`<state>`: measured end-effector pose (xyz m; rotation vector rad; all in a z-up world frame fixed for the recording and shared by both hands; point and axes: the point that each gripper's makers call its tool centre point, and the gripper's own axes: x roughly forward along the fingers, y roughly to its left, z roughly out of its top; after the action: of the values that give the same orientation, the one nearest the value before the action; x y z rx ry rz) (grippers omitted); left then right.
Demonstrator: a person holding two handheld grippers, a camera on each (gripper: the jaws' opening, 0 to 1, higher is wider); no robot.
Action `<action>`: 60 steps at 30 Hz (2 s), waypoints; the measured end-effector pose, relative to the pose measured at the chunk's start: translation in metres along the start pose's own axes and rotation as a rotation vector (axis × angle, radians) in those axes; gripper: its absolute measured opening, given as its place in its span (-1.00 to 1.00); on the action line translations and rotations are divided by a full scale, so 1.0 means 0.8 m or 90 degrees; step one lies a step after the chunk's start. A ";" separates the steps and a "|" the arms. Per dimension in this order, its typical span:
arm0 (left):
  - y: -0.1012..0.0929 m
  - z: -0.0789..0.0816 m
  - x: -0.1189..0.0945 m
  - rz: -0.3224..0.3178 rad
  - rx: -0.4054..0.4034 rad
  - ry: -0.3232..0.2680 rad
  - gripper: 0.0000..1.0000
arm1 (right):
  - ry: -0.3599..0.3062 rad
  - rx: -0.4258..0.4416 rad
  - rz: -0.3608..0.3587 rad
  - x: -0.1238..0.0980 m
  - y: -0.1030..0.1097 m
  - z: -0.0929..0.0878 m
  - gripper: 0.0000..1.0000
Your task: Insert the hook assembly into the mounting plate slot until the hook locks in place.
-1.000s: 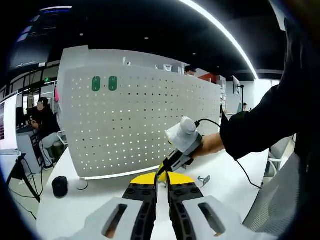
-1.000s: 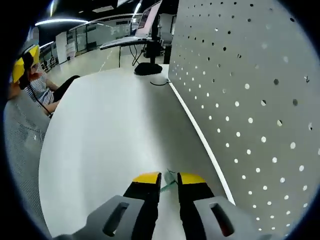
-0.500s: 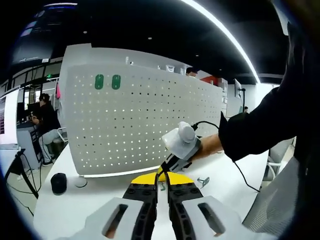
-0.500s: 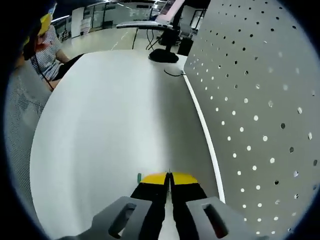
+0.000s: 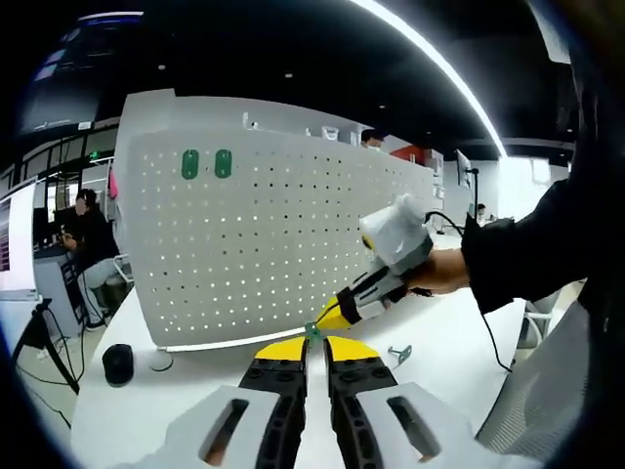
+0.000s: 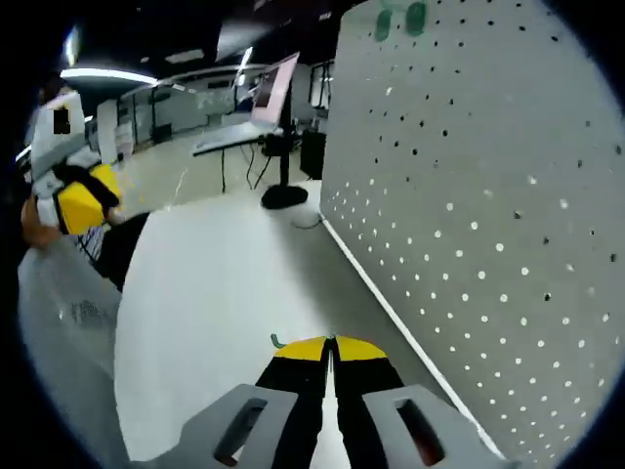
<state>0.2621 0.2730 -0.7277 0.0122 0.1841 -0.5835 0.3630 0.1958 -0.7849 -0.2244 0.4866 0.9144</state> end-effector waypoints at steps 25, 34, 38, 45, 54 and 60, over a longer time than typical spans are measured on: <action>-0.030 0.065 0.010 -0.002 0.161 -0.051 -0.84 | -0.131 0.043 0.045 -0.094 0.131 0.113 -0.97; -0.033 0.066 0.011 -0.012 0.166 -0.052 -0.91 | -0.127 0.049 0.042 -0.096 0.132 0.110 -0.97; -0.034 0.065 0.012 -0.012 0.171 -0.052 -0.92 | -0.129 0.053 0.039 -0.098 0.131 0.111 -0.97; -0.034 0.068 0.013 -0.011 0.167 -0.059 -0.94 | -0.132 0.052 0.040 -0.099 0.131 0.113 -0.97; -0.023 0.068 0.014 -0.004 0.133 -0.056 -0.95 | -0.157 0.049 0.033 -0.103 0.128 0.113 -0.82; 0.000 0.074 0.012 0.023 0.116 -0.054 -0.95 | -0.191 0.064 -0.001 -0.128 0.110 0.111 -0.66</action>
<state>0.2801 0.2637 -0.6714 0.1676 0.0483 -0.5618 0.2674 0.2109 -0.6556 0.0053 0.2532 0.9009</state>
